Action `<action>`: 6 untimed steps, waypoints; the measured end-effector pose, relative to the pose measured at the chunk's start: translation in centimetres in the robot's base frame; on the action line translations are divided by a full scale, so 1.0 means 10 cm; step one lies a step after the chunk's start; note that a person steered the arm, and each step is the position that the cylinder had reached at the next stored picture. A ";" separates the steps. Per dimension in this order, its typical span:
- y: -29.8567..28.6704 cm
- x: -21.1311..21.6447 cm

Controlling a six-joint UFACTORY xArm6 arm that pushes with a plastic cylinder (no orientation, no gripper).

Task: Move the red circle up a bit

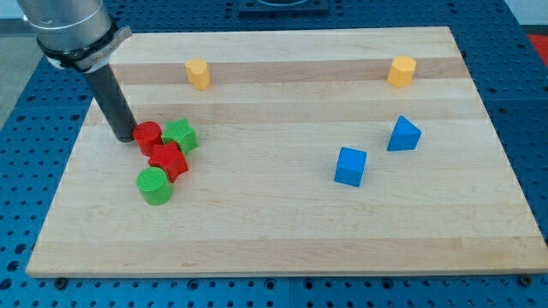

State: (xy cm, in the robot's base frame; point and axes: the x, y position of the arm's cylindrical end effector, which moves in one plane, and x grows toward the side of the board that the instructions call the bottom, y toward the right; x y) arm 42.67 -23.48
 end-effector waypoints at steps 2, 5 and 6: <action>-0.59 0.39; 0.01 0.46; 0.02 0.30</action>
State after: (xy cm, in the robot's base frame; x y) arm 45.66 -23.27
